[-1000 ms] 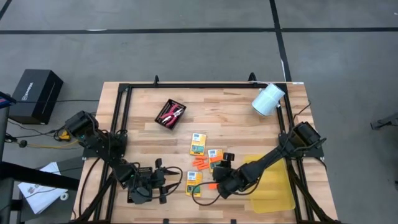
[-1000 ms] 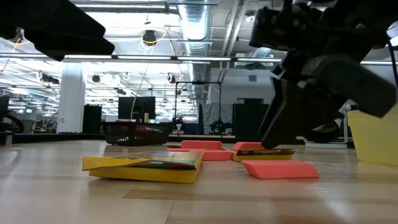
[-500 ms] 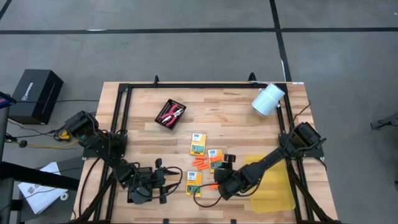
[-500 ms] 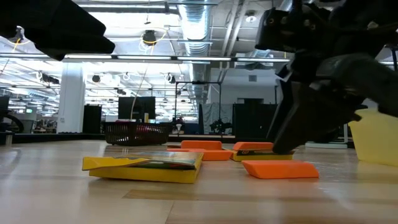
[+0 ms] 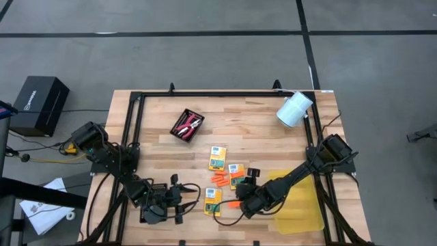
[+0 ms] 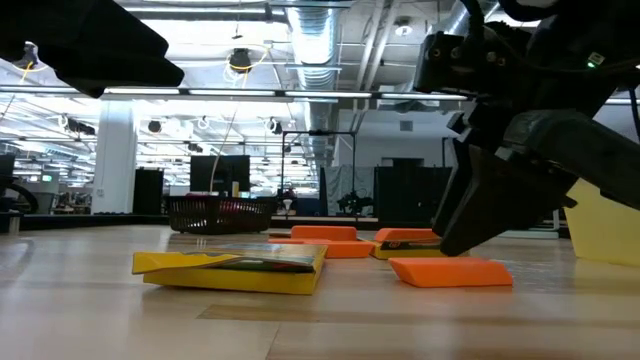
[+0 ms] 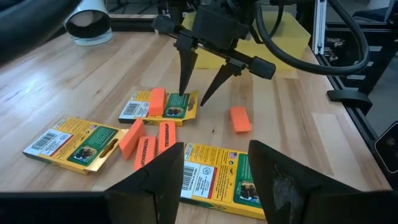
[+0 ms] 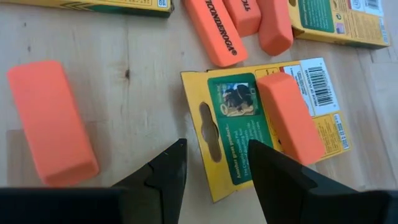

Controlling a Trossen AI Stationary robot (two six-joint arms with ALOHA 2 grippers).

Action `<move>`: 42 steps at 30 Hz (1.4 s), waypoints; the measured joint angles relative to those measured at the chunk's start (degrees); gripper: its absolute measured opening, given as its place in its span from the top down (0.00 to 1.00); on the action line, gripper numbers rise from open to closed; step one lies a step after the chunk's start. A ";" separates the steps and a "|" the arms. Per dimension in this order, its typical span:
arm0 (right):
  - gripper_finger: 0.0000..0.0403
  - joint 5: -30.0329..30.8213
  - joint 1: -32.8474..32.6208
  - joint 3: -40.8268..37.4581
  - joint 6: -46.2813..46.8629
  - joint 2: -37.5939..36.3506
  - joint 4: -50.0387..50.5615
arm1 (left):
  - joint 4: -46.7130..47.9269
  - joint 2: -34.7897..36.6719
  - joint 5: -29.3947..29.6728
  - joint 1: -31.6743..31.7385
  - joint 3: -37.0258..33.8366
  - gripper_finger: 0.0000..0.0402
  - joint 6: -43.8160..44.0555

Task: Pick & Place School Supplies
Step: Put the yellow crayon box into the yellow basket

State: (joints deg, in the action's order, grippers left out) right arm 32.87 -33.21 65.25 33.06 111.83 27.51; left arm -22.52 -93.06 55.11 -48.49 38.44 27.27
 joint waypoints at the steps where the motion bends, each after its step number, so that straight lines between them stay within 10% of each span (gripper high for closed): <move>1: 0.60 0.02 0.03 0.00 0.00 0.00 -0.01 | 0.00 0.00 0.00 0.02 0.00 0.57 0.00; 16: 0.98 -1.31 1.96 0.00 0.55 0.02 -0.10 | 0.00 0.00 -0.55 0.02 0.00 0.57 0.20; 33: 1.00 -6.21 2.97 2.08 -6.11 -0.48 -4.48 | 0.00 0.00 -1.05 0.02 0.00 0.57 1.34; 42: 1.00 -4.63 3.02 12.61 -8.73 -0.48 10.71 | -0.02 0.00 -1.03 0.02 0.00 0.57 1.38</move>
State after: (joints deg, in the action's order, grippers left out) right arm 28.23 -30.20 77.87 24.33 111.35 38.22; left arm -22.54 -93.06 54.08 -48.47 38.44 28.64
